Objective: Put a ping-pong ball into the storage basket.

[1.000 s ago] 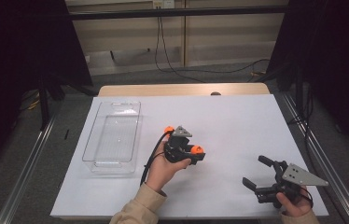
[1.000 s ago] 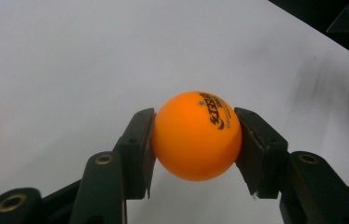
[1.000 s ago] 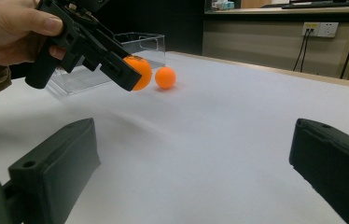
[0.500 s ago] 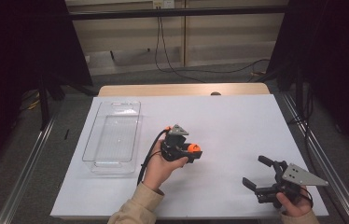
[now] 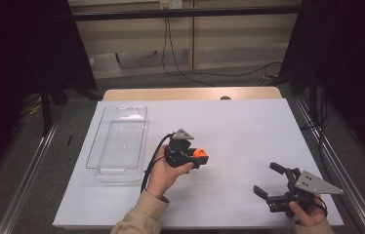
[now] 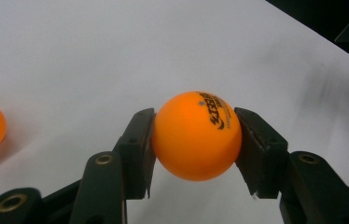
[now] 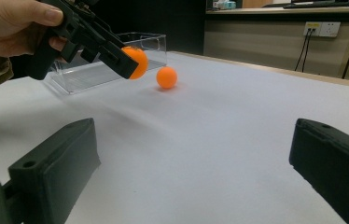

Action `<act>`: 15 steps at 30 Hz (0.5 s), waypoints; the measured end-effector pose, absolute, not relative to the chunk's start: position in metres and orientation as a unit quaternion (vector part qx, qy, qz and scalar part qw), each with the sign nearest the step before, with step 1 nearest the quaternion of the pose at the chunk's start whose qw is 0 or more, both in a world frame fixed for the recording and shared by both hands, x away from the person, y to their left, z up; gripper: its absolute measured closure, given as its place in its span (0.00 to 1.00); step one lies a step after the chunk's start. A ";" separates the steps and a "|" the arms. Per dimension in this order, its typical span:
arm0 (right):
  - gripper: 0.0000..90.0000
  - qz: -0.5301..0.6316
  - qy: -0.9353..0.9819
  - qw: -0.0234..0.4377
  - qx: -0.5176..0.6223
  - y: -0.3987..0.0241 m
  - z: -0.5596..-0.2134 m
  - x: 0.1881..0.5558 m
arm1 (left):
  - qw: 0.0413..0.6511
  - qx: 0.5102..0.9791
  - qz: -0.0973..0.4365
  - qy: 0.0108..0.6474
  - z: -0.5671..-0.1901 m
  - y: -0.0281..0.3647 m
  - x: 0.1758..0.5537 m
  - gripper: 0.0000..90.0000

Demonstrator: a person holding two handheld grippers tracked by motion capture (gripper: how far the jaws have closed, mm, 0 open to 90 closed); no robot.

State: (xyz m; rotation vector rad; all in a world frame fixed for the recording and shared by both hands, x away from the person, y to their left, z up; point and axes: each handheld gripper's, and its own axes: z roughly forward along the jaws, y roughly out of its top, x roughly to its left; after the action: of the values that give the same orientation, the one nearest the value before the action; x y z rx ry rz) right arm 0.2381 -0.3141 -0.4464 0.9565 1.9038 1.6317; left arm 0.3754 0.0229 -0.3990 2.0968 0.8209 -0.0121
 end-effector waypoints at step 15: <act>0.01 0.592 0.692 0.226 0.345 -0.313 -0.446 0.238 | 0.430 0.839 0.001 0.334 -0.395 0.030 0.376 0.57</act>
State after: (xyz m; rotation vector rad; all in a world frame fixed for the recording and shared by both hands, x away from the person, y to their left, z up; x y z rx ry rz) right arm 0.2382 -0.3132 -0.4460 0.9498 1.9082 1.6331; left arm 0.3764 0.0296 -0.3949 2.0924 0.8337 0.0035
